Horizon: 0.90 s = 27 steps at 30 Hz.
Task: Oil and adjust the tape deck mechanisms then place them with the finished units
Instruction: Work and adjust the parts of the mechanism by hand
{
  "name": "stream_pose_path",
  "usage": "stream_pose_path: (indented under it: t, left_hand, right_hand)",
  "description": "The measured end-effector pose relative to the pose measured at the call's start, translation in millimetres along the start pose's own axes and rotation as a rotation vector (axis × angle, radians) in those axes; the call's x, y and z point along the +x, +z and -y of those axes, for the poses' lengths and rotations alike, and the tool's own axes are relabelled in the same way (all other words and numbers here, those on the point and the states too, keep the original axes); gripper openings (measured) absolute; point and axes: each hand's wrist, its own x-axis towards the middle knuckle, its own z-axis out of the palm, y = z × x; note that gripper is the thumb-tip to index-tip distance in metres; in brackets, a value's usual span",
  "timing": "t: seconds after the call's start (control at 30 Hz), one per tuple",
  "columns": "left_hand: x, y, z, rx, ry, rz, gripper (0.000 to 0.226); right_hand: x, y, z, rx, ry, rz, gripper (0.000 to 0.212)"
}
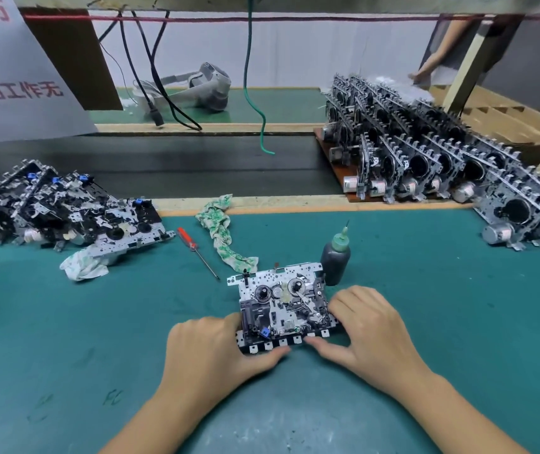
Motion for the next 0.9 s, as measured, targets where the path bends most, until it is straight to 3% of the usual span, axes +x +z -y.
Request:
stream_pose_path:
  t: [0.23,0.4,0.67,0.8,0.9]
  left_hand:
    - [2,7,2,-0.032,-0.026,-0.084,0.058]
    - [5,6,15,-0.066,0.109,0.004,0.067]
    - [-7,8,12,-0.073,0.195,0.038,0.064]
    - [-4,3,17,-0.089,0.160,0.037,0.057]
    - [-5,1,22,-0.120,0.238,0.026,0.051]
  right_hand:
    - [0,1,-3,0.093,-0.022,0.054,0.055]
    - [0,3,-1,0.020,-0.013,-0.003,0.048]
    - [0,7,0,-0.017,0.022,-0.058,0.060]
    - [1,5,-5,0.023,-0.066,0.014,0.055]
    - [1,5,-8,-0.009,-0.107,0.004,0.051]
